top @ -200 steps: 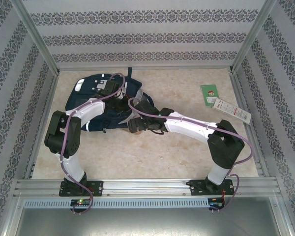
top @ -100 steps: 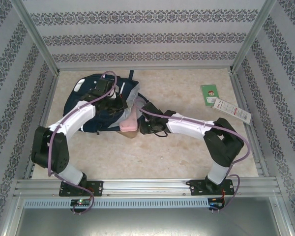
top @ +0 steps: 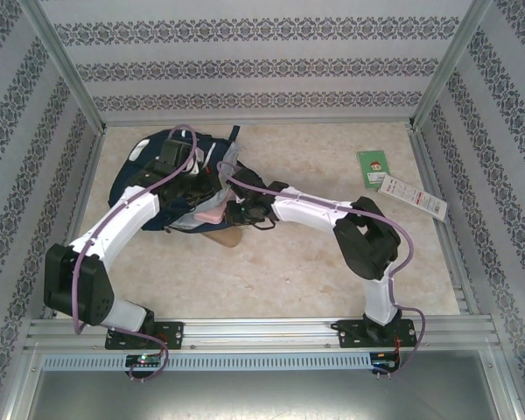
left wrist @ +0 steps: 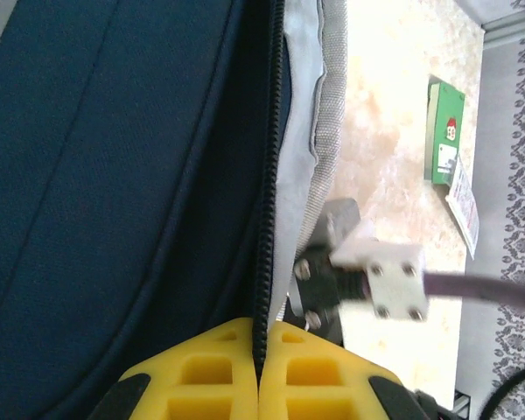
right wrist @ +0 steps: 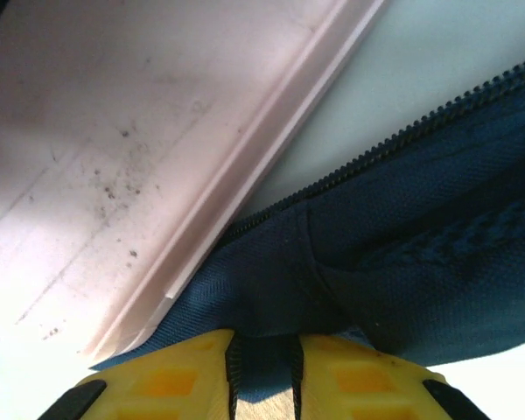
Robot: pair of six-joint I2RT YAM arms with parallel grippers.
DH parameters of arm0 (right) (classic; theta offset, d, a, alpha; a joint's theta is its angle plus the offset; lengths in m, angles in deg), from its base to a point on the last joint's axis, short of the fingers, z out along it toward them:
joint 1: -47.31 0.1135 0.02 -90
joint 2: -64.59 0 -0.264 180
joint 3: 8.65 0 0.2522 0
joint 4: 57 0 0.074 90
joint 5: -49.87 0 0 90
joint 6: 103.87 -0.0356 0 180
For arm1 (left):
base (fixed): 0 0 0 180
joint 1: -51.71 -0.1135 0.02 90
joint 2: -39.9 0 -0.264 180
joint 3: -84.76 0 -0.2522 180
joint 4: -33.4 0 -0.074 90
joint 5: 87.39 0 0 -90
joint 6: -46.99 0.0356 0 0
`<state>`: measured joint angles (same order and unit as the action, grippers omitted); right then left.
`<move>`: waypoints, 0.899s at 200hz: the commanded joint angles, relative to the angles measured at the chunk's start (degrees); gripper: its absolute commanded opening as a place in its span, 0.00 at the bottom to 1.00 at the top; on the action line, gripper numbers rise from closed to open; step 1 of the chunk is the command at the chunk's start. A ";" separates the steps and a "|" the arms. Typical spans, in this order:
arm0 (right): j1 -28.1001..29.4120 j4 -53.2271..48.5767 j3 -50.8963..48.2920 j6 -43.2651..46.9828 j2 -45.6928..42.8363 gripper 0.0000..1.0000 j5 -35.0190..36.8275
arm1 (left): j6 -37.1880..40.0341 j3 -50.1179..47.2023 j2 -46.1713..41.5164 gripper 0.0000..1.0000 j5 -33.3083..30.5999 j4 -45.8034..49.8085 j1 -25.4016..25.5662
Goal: Pack the student bag
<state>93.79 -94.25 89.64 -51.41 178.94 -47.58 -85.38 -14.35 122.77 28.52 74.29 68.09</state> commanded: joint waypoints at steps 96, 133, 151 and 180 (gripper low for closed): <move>1.66 6.98 -3.74 -4.47 -5.21 0.22 -4.56 | -2.41 -1.72 -3.75 0.00 2.25 -3.06 -0.05; 0.74 6.75 0.19 -6.37 -1.24 0.22 -3.95 | -1.95 -1.44 -4.36 0.00 1.80 -2.10 -0.11; -0.45 6.93 -0.75 -6.50 -2.19 0.26 -2.54 | -0.84 -0.85 -4.99 0.00 1.04 -1.34 -0.30; -3.32 6.04 -5.31 -4.98 -7.28 0.31 1.09 | 1.31 0.38 -5.53 0.00 0.36 -1.20 -1.55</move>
<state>93.00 -87.93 87.61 -57.07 176.18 -50.46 -86.08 -16.45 120.47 27.54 73.40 67.52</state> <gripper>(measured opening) 0.300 0.060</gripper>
